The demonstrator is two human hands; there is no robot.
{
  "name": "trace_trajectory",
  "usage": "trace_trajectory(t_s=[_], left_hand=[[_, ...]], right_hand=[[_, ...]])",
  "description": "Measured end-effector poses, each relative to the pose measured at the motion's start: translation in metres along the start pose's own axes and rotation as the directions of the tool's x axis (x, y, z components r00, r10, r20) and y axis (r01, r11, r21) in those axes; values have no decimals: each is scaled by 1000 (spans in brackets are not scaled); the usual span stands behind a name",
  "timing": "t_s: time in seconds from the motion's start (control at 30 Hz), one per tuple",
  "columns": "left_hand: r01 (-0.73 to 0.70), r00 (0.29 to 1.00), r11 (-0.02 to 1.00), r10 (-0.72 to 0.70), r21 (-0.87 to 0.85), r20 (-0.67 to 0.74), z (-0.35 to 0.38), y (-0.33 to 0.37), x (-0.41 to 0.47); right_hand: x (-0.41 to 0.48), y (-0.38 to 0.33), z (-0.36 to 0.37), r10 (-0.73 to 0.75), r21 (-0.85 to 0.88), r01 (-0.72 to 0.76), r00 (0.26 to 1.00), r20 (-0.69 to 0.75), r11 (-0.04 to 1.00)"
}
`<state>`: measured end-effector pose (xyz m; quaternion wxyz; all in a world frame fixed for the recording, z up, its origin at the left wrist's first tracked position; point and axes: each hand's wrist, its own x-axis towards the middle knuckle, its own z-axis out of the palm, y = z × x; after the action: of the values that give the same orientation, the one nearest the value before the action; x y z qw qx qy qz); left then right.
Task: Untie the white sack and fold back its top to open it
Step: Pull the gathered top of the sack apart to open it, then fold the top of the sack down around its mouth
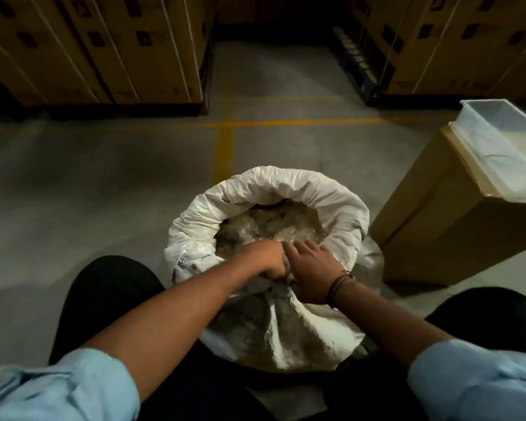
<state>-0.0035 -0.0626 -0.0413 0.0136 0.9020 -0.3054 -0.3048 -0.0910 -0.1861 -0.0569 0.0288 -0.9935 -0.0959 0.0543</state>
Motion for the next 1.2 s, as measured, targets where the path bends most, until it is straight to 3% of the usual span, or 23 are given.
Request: trace_trajectory(t_s=[0.07, 0.1, 0.2, 0.27, 0.33, 0.4, 0.47, 0.53, 0.6, 0.67, 0.73, 0.8, 0.87, 0.93, 1.0, 1.07, 1.1, 1.2], left_hand=[[-14, 978, 980, 54, 196, -201, 24, 25, -6], [-42, 942, 944, 146, 327, -301, 39, 39, -12], [-88, 796, 818, 401, 569, -454, 67, 54, -18], [-262, 826, 851, 442, 454, -351, 66, 43, -11], [-379, 904, 908, 404, 178, -140, 49, 28, -7], [-283, 959, 953, 280, -111, -35, 30, 11, -2], [-188, 981, 961, 193, -203, 1, 22, -9, 5], [-164, 985, 980, 157, -116, -66, 22, -18, 5], [-157, 963, 986, 164, 49, -212, 26, -11, -2], [-198, 894, 931, 300, 308, -333, 40, 7, -10], [-218, 831, 816, 443, 536, -336, 54, 22, -18], [-193, 819, 793, 454, 578, -350, 61, 32, -22], [-208, 812, 820, 449, 533, -373, 57, 31, -24], [-282, 852, 847, 437, 450, -288, 45, 20, -20], [-358, 913, 910, 388, 210, -123, 26, 3, -12], [-299, 953, 952, 302, -62, 37, 13, -11, -5], [-264, 957, 960, 273, -96, 101, 9, -15, -2], [-241, 960, 968, 227, 71, 167, 7, -19, 1]], right_hand=[[-3, 22, -7, 77, 282, -151, 964, 255, 947], [-5, 35, -11, 67, 357, -175, 953, 295, 918], [-19, 58, -24, -10, 328, -107, 941, 337, 939], [-25, 56, -27, -34, 254, -58, 938, 344, 965], [-23, 51, -30, -32, 197, -37, 941, 335, 980], [-20, 48, -28, 8, 51, -22, 963, 270, 998], [-16, 43, -20, 26, -130, -9, 992, 127, 991], [-13, 34, -8, 47, -227, -44, 999, 9, 973], [-9, 27, -1, 146, -240, -134, 989, 35, 962], [-10, 29, 6, 219, -207, -171, 947, 236, 963], [-12, 35, 10, 118, -93, -83, 862, 494, 992], [-12, 40, 10, -21, 70, -23, 820, 572, 997], [-10, 43, 9, -60, 159, -20, 873, 484, 987], [-6, 42, 3, -15, 71, -12, 932, 363, 997], [-6, 37, -4, 24, -64, -10, 973, 228, 998], [-11, 27, -5, 20, -139, 0, 989, 144, 990], [-15, 19, -2, -2, -151, 18, 994, 107, 988], [-18, 3, 5, -5, -166, 13, 999, 47, 986]])
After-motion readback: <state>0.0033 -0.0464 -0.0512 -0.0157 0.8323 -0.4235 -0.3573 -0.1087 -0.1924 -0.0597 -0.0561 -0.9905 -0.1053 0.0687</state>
